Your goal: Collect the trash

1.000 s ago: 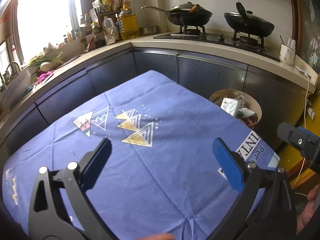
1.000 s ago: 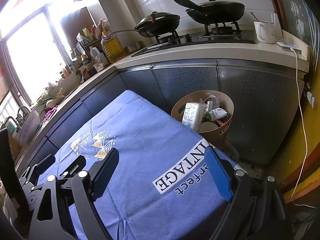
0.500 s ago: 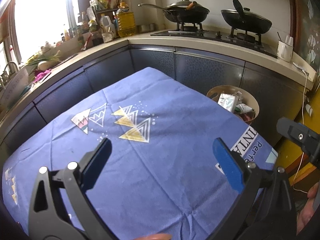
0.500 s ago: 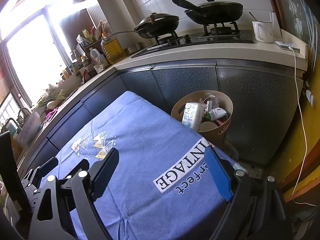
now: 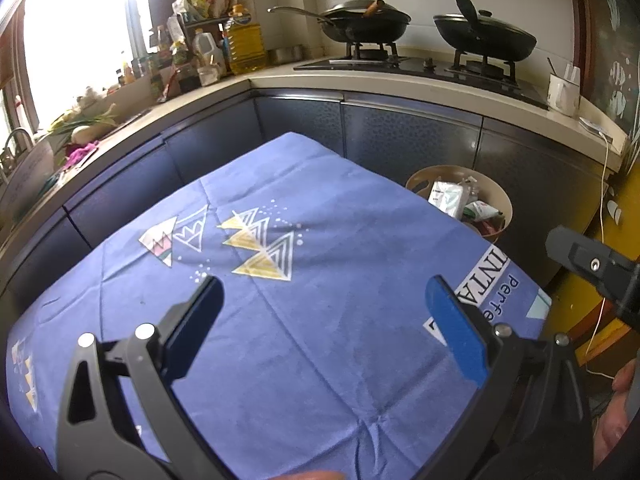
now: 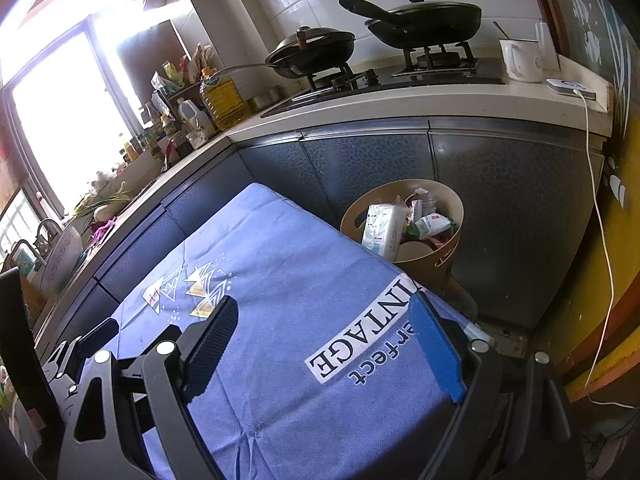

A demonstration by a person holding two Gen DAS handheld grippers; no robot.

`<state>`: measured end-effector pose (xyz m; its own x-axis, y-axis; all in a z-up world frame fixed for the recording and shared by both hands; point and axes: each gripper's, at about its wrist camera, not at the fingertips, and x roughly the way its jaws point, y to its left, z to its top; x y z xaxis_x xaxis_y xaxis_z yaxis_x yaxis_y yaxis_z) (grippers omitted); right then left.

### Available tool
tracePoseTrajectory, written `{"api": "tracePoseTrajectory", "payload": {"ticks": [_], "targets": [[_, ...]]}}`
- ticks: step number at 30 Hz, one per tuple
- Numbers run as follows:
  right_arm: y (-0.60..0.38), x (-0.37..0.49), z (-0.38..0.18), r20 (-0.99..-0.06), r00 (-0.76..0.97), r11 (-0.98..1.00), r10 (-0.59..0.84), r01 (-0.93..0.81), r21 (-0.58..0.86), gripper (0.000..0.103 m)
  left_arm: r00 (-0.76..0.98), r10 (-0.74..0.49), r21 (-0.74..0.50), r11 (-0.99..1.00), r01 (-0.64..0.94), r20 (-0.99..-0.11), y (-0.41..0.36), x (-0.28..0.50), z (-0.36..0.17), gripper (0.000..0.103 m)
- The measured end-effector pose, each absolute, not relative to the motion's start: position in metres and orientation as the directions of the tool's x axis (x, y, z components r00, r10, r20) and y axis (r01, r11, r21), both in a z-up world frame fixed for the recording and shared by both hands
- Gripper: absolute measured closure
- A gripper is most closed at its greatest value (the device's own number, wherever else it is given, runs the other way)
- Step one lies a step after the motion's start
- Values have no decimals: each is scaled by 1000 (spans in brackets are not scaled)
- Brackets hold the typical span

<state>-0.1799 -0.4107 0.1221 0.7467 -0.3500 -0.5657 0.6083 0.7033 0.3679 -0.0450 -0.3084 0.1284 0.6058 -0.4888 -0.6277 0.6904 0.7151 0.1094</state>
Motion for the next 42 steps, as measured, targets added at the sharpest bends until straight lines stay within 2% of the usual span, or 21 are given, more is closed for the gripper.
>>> {"api": "tracePoseTrajectory", "payload": {"ticks": [42], "targets": [[-407,-189,118,-563,747,690,-354,615,382,18,572,-491,120,681,722,-657,-311,-49,120,6]]}}
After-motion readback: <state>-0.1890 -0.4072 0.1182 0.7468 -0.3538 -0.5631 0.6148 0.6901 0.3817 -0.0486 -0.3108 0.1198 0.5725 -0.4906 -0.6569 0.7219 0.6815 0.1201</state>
